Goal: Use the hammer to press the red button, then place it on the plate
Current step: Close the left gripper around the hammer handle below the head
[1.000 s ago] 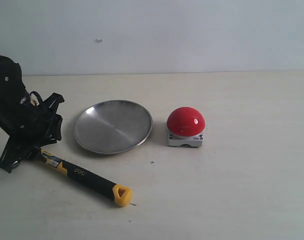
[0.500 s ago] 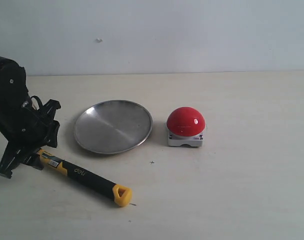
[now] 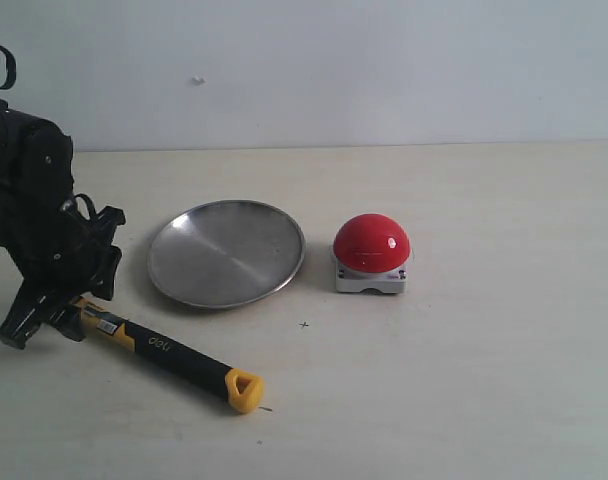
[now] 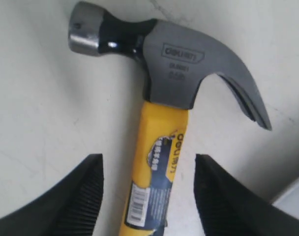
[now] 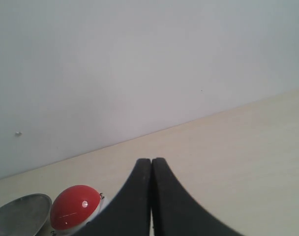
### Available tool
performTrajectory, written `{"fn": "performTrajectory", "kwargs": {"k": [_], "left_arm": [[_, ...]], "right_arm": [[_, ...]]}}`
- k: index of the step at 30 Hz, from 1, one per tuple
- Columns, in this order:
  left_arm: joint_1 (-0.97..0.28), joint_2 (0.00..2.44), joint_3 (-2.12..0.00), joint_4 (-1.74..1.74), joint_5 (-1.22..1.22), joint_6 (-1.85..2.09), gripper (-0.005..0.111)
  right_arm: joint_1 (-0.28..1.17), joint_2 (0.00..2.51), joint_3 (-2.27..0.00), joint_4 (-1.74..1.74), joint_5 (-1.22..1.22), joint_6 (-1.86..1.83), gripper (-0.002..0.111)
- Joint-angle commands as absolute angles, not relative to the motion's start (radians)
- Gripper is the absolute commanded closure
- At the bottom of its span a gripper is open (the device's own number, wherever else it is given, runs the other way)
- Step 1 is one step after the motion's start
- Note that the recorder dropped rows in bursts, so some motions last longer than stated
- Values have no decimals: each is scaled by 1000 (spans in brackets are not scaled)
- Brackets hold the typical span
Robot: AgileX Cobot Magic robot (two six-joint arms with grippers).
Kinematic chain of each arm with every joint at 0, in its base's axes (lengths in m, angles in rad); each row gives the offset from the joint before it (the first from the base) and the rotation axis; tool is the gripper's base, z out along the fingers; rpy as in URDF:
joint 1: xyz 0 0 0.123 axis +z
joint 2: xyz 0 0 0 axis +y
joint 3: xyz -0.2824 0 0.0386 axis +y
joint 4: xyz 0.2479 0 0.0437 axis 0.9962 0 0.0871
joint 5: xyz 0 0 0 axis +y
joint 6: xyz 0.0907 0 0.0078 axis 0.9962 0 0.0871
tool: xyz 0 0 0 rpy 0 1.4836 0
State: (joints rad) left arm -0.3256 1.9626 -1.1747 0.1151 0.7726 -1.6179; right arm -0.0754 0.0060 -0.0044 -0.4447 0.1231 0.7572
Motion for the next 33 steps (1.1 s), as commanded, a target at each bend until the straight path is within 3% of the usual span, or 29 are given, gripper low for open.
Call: {"fn": "performTrajectory", "kwargs": {"k": [1, 31, 33], "left_arm": [[-299, 1966, -1182, 127, 783, -1601, 53], [-299, 2066, -1209, 115, 709, -1593, 53], [-299, 2068, -1219, 105, 709, -1559, 63]], "right_arm": [[-81, 0, 0, -445, 110, 753, 108], [-81, 0, 0, -445, 110, 753, 108], [-81, 0, 0, -445, 110, 753, 108]]}}
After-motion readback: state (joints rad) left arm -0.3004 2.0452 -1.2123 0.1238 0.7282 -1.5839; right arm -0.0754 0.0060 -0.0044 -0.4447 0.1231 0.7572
